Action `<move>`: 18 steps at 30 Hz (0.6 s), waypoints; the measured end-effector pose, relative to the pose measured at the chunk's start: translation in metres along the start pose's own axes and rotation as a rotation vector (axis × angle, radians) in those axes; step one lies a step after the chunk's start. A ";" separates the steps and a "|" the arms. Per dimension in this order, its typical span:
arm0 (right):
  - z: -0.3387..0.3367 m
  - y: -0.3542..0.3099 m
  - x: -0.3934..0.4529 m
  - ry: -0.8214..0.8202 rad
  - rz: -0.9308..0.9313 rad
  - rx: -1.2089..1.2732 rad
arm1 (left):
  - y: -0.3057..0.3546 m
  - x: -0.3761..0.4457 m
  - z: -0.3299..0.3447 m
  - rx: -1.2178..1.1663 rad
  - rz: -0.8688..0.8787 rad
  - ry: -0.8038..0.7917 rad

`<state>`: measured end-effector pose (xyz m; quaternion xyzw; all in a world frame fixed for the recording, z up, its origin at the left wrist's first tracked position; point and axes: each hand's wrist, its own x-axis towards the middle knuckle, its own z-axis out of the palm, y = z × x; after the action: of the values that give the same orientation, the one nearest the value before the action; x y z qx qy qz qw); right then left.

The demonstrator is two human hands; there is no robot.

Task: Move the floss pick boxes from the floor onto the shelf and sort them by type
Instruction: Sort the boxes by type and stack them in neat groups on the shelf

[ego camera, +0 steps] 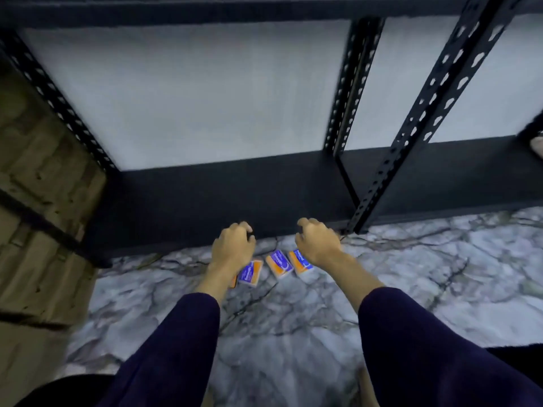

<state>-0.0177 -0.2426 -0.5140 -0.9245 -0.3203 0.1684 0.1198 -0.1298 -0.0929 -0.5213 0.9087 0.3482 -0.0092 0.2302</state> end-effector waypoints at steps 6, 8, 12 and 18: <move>0.107 0.043 0.040 -0.210 0.125 -0.018 | -0.063 0.031 0.104 0.000 -0.133 -0.195; 0.135 0.055 0.053 -0.265 0.141 -0.047 | -0.081 0.038 0.131 -0.026 -0.172 -0.234; 0.173 0.074 0.080 -0.318 0.194 -0.069 | -0.118 0.051 0.169 0.020 -0.240 -0.325; 0.210 0.088 0.112 -0.401 0.261 -0.107 | -0.150 0.069 0.198 0.086 -0.303 -0.426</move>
<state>0.0325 -0.2154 -0.7612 -0.9113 -0.2239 0.3452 -0.0182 -0.1447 -0.0365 -0.7721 0.8326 0.4233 -0.2497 0.2553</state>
